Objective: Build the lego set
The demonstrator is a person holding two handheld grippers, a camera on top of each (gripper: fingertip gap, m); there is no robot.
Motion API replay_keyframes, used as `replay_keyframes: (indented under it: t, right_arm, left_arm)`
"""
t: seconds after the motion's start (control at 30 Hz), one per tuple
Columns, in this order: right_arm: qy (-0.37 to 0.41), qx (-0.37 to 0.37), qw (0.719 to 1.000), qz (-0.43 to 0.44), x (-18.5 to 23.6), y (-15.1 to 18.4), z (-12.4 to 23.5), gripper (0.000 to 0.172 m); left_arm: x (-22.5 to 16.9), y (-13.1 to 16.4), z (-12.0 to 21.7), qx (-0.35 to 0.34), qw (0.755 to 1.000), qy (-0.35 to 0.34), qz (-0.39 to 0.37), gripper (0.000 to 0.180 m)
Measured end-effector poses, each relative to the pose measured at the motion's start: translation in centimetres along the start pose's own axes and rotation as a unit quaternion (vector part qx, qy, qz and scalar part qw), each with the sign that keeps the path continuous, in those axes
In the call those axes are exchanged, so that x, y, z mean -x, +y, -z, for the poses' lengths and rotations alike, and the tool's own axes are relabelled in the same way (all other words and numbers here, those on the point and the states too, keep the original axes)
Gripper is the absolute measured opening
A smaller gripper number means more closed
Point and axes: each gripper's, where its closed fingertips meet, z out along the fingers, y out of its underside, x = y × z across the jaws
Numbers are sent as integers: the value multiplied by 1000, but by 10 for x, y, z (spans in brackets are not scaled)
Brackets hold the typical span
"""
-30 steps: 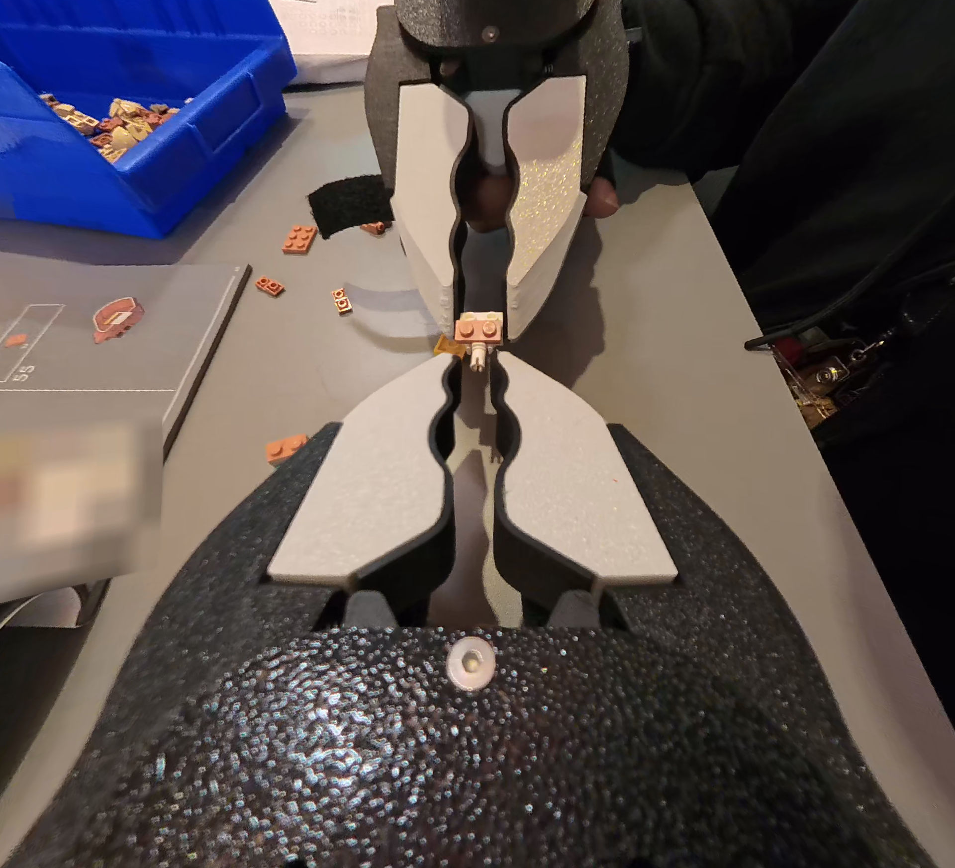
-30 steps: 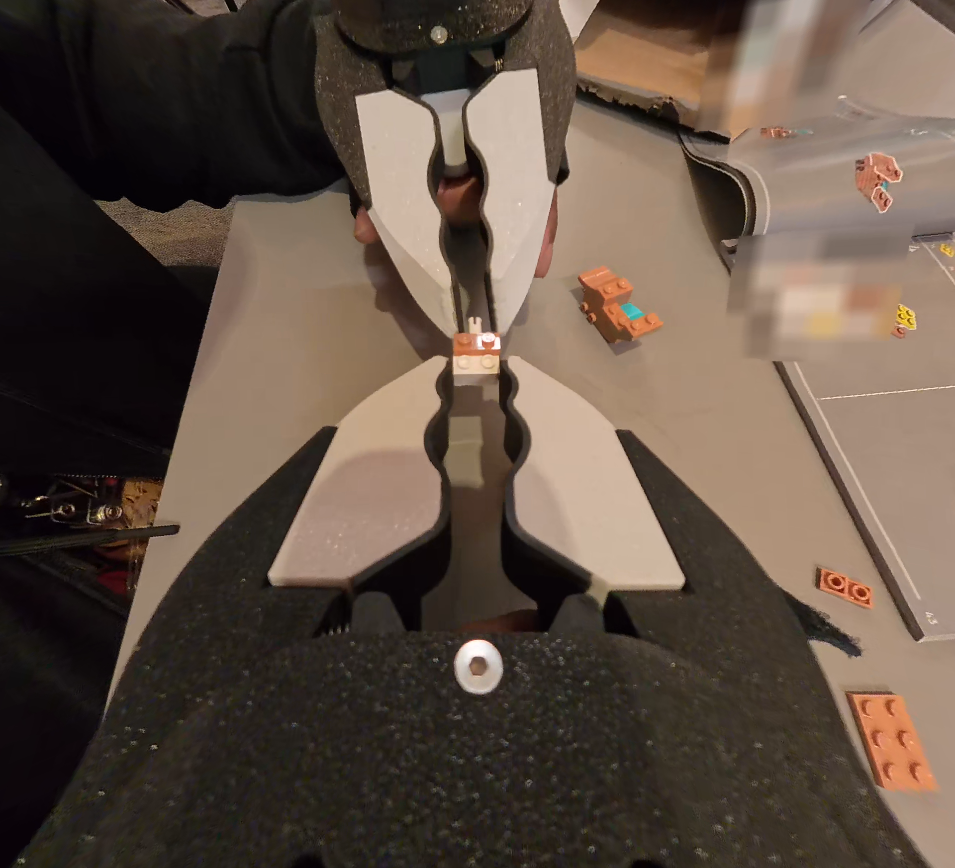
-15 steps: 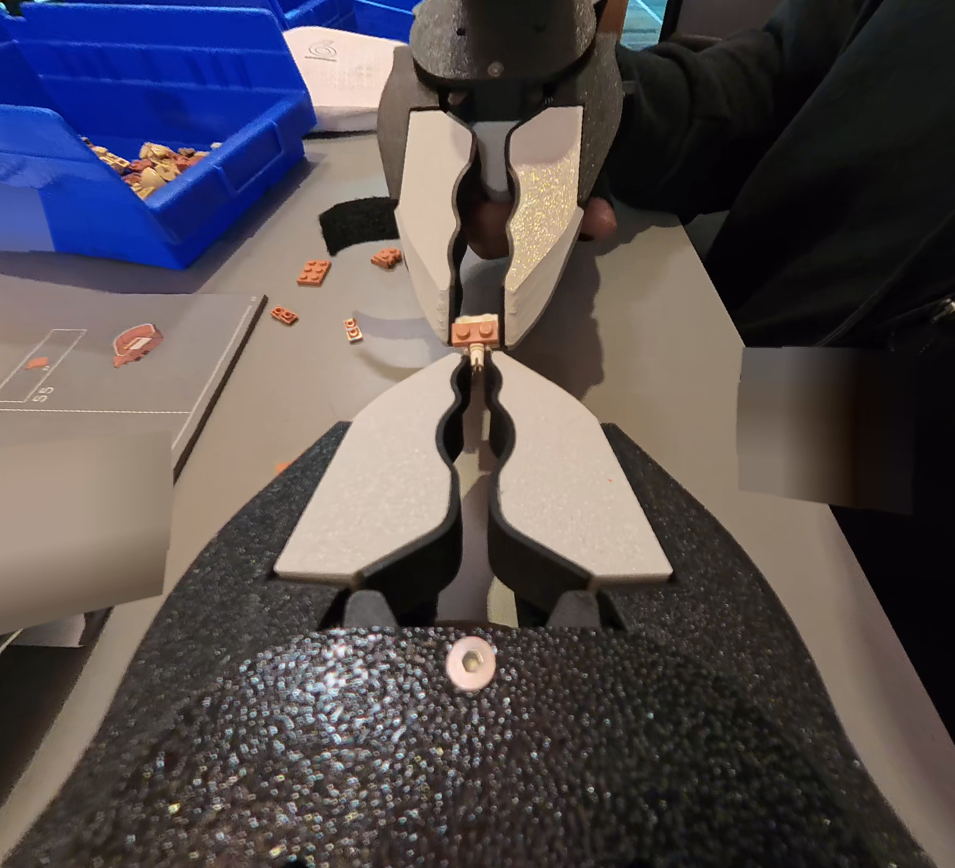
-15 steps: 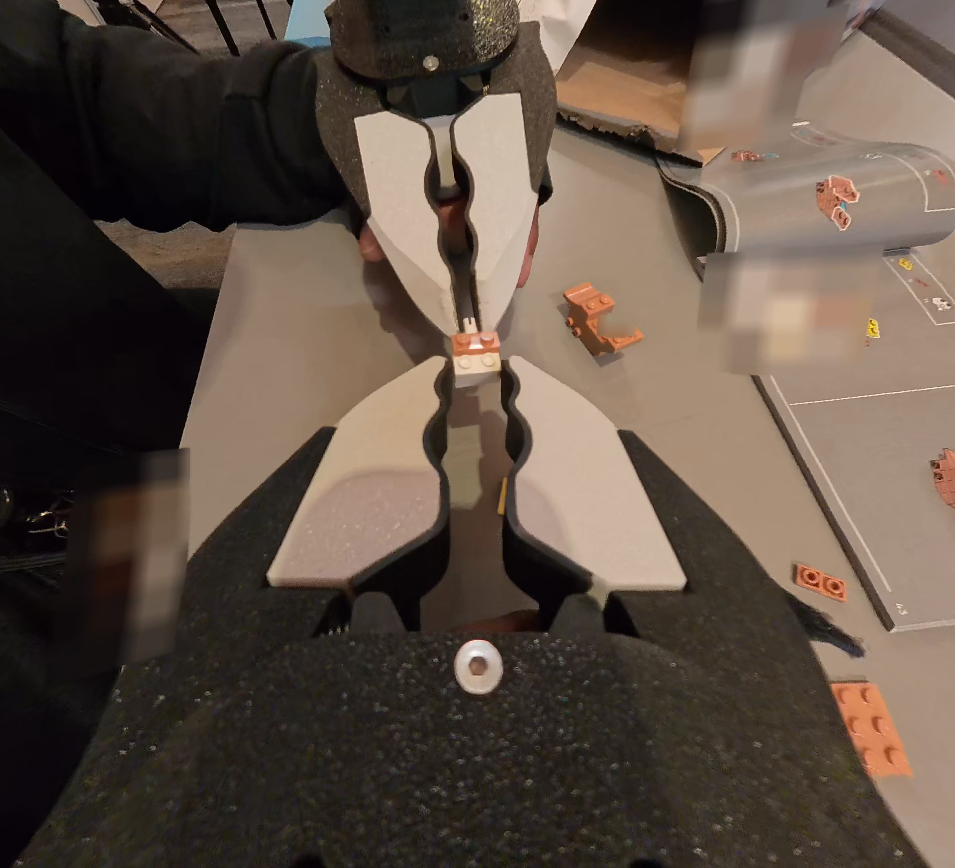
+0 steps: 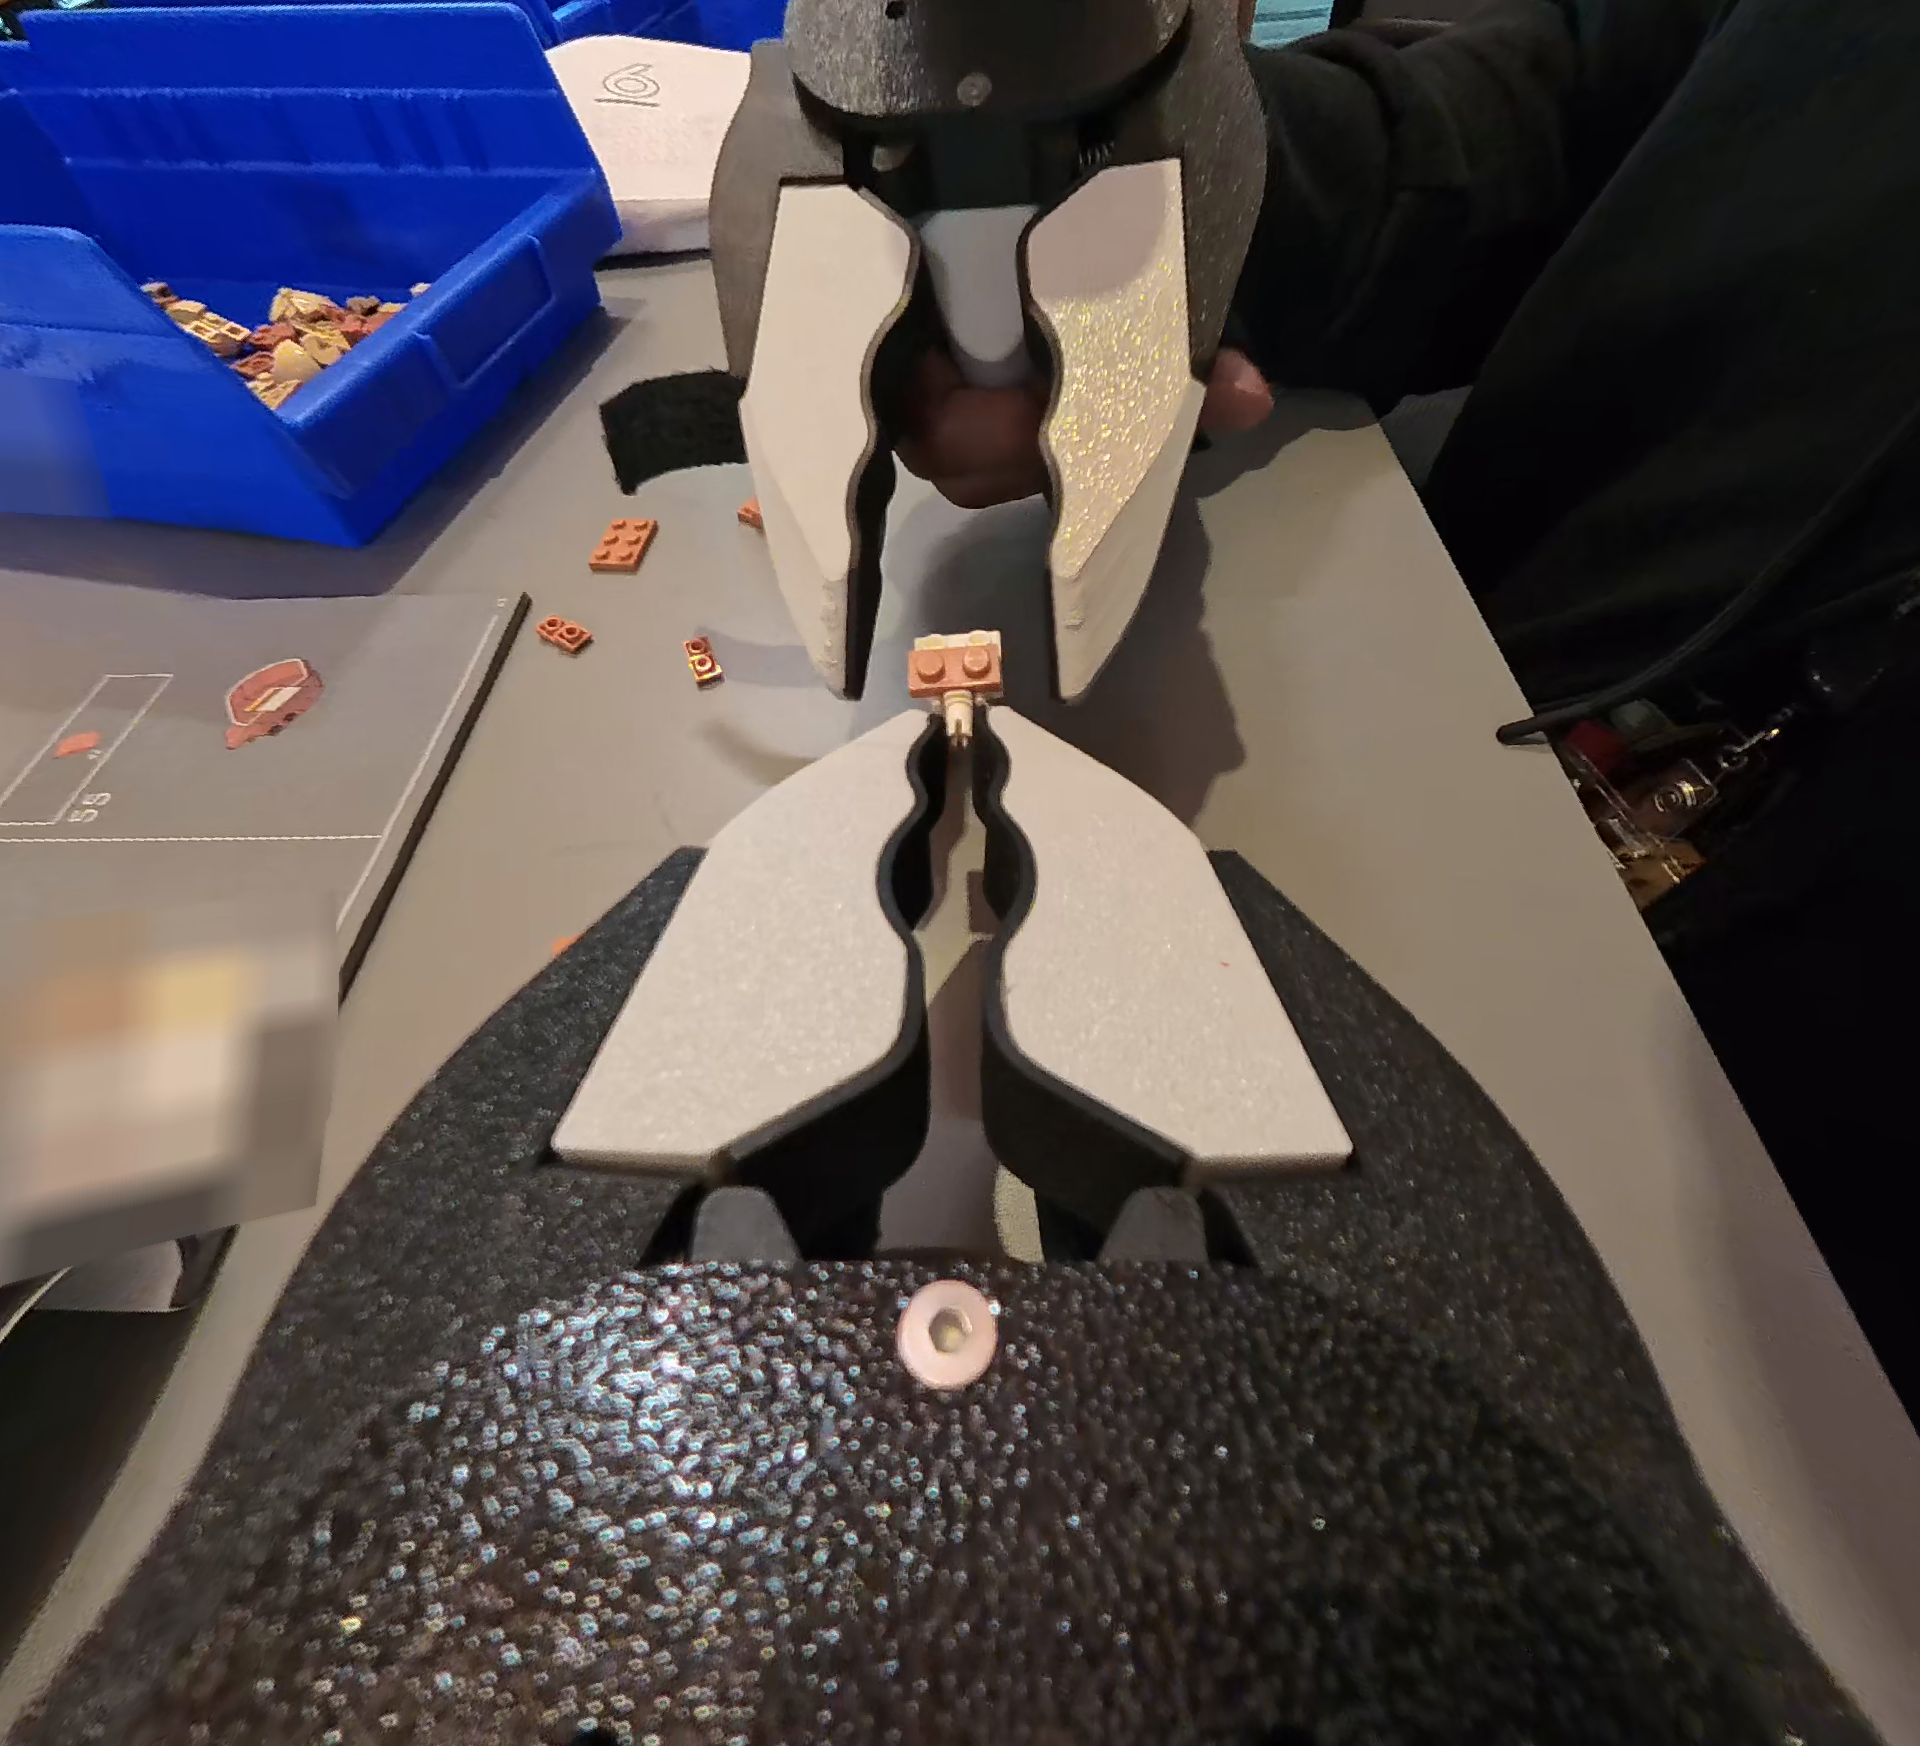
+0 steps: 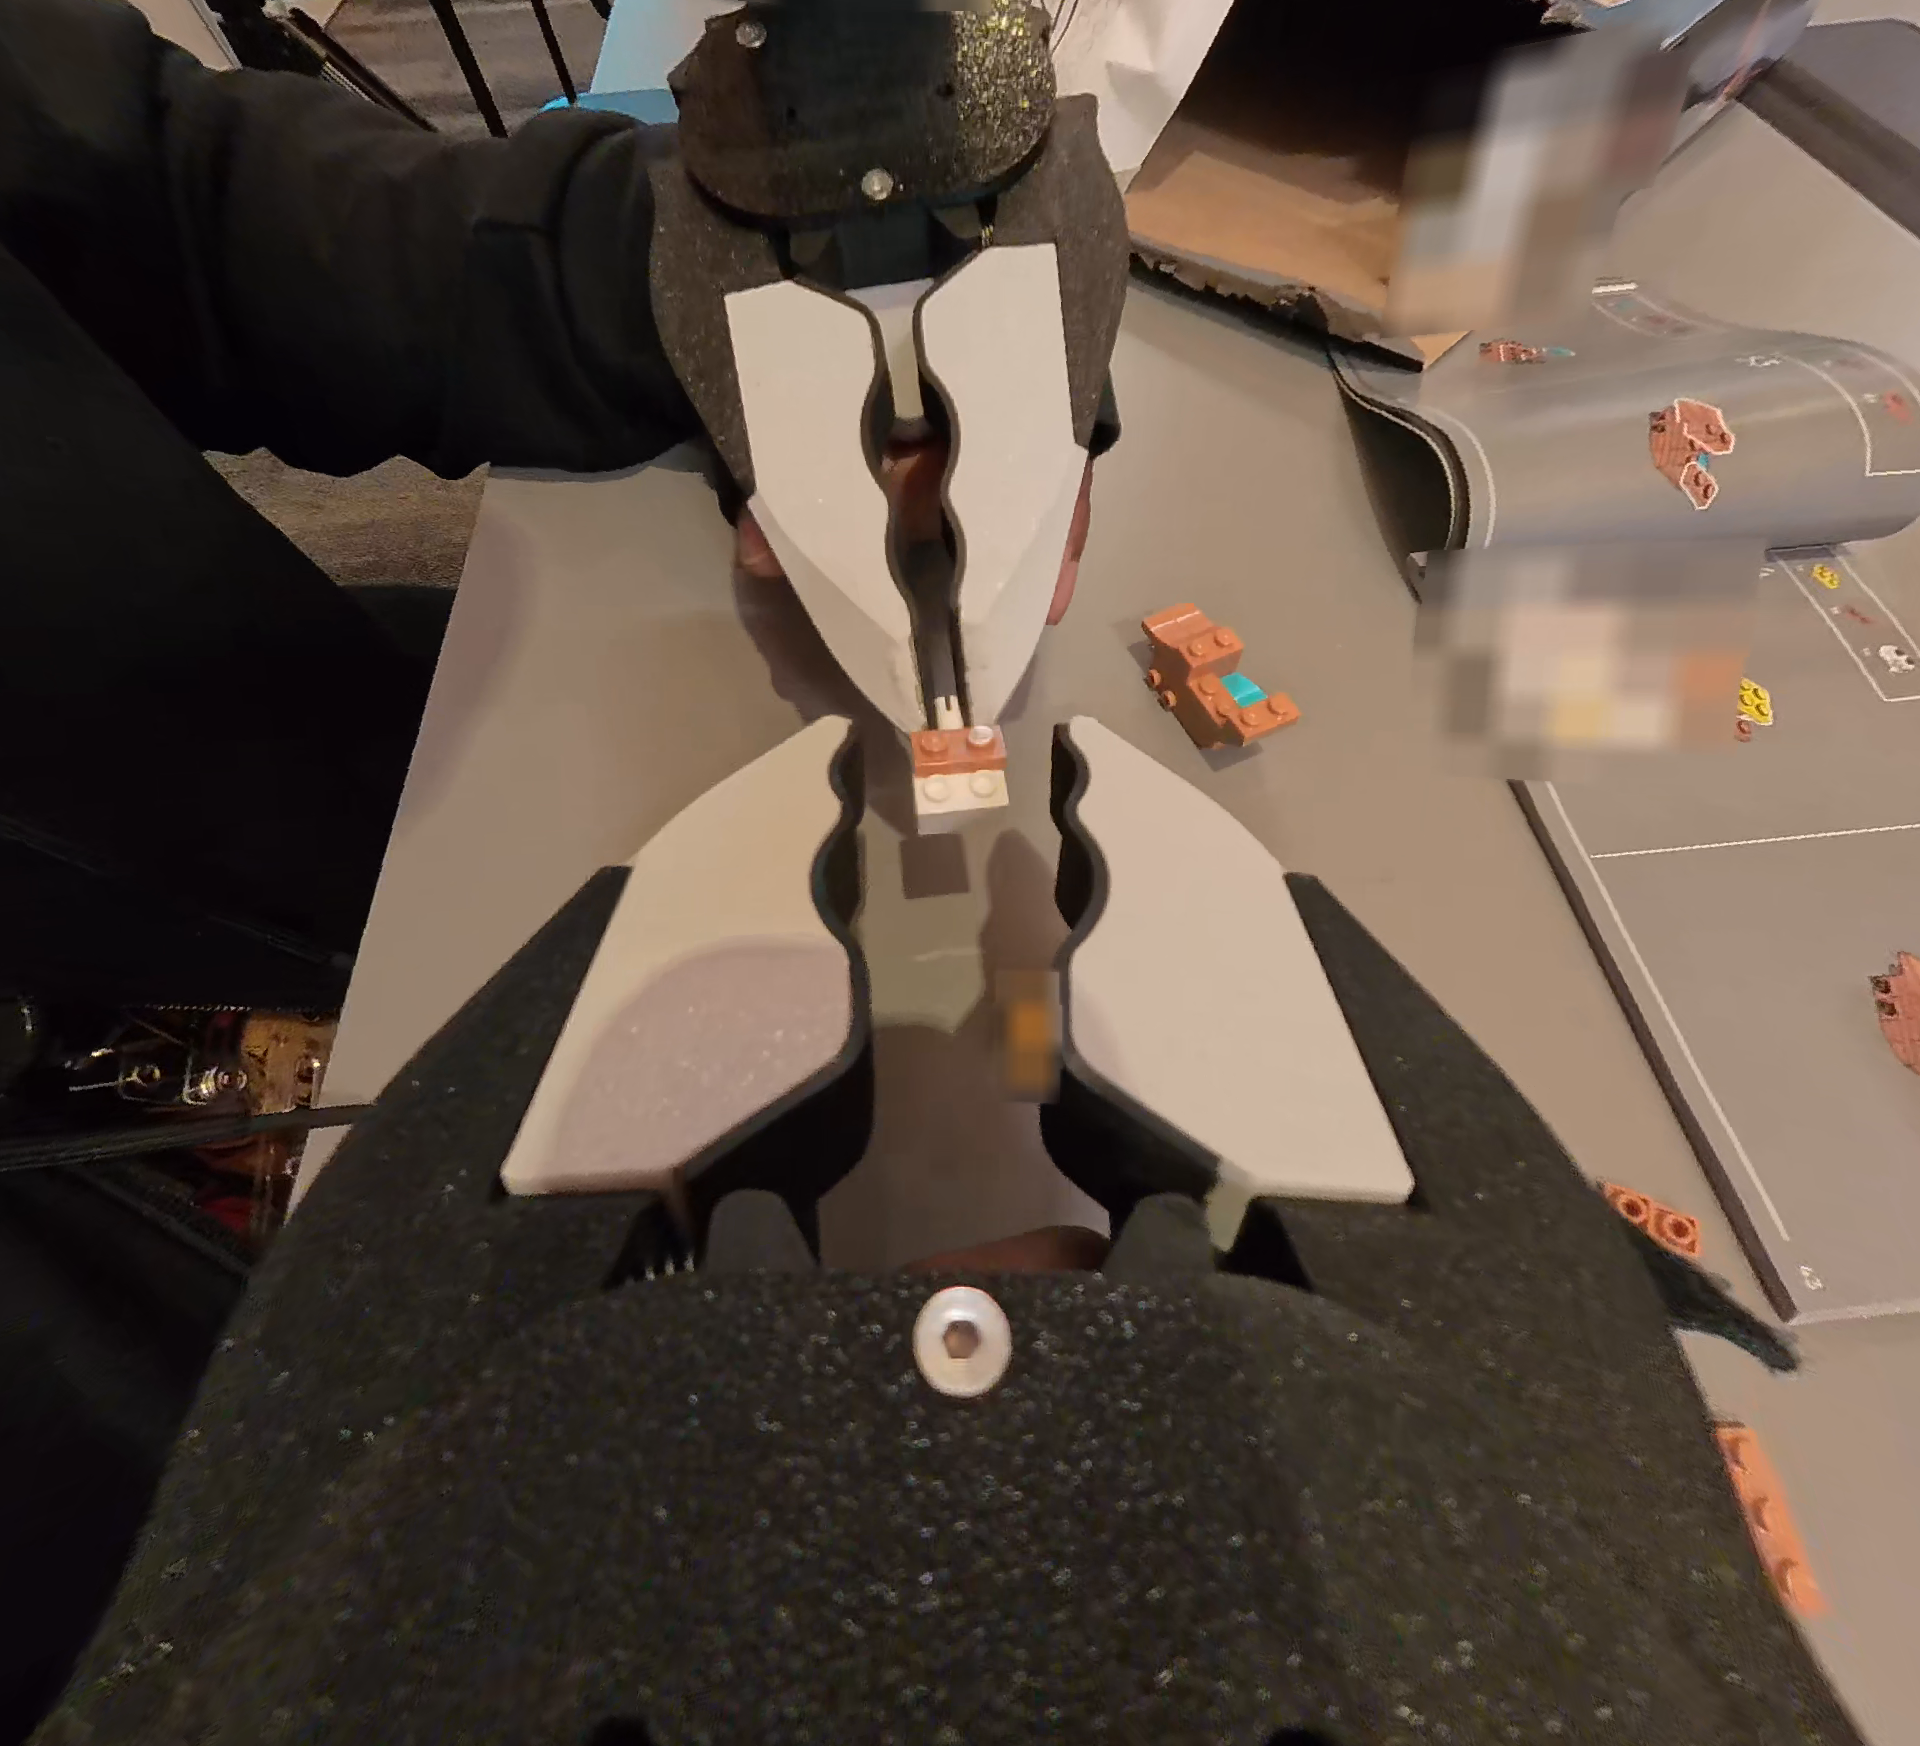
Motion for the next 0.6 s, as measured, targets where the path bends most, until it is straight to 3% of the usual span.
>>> replay_keyframes:
  t: [0.2, 0.6]
  right_arm:
    - [-3, -3, 1000, -7, 0, 1, -1, 17]
    - [6, -38, 999, -2, -2, -7, 7, 16]
  left_arm:
    - [-1, 1, 0, 4, 1000, 2, -3, 4]
    - [2, -5, 4, -20, 1000, -3, 3, 4]
